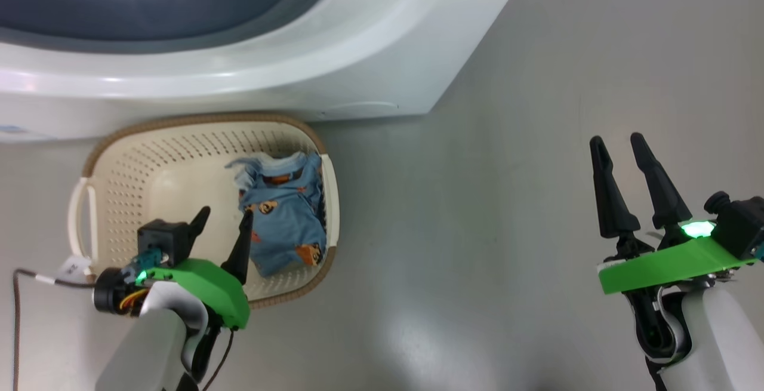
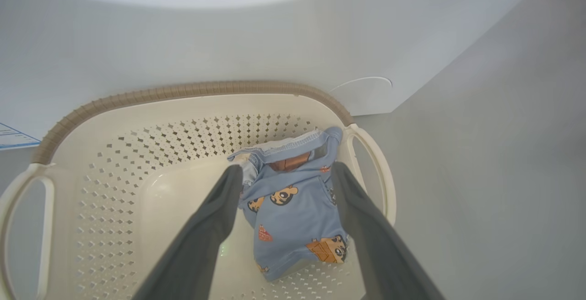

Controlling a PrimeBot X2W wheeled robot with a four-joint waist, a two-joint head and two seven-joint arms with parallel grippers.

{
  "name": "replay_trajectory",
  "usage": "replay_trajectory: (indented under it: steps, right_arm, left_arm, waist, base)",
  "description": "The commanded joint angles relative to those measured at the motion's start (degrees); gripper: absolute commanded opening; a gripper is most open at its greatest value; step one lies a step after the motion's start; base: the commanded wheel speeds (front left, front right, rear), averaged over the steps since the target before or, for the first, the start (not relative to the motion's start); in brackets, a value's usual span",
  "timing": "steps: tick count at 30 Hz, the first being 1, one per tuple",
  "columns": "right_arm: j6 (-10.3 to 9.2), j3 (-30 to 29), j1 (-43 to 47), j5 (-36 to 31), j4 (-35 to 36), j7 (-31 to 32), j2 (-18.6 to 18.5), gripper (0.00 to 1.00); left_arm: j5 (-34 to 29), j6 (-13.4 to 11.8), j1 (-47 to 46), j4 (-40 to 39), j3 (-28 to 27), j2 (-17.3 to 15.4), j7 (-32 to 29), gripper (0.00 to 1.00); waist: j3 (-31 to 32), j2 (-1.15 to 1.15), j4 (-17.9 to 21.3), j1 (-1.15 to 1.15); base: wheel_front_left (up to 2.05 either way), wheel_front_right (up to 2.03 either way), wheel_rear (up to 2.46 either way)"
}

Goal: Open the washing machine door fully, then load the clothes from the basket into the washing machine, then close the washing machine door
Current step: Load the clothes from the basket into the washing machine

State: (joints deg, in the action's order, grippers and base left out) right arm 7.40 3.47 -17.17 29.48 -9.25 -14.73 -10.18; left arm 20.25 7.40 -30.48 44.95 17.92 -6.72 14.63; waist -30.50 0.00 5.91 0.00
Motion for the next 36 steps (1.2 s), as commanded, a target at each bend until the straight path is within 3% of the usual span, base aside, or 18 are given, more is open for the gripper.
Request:
replay_trajectory:
  steps: [1, 16, 36]
  right_arm:
    - [0.09, 1.28, -0.14, 0.23, 1.42, -0.27, -0.07, 1.0]
    - [0.09, 2.81, -5.84, -0.15, 3.75, -0.27, -0.2, 1.0]
    - [0.09, 4.87, -9.55, -0.51, 5.58, -0.27, 0.9, 1.0]
  left_arm:
    - [0.78, 0.09, -0.91, 0.18, -0.72, -1.92, 0.37, 1.0]
    - [7.36, 0.09, -15.04, 12.97, 13.81, -4.82, 0.37, 1.0]
    - [24.01, 0.09, -25.16, 15.63, 33.29, -9.33, 0.09, 1.0]
  waist:
    - [-4.2, 0.0, 0.9, 0.0]
    - [-14.34, 0.0, 2.36, 0.0]
    - [-20.76, 0.0, 4.82, 0.0]
  base:
    - [0.0, 0.0, 0.0]
    - [0.0, 0.0, 0.0]
    - [0.0, 0.0, 0.0]
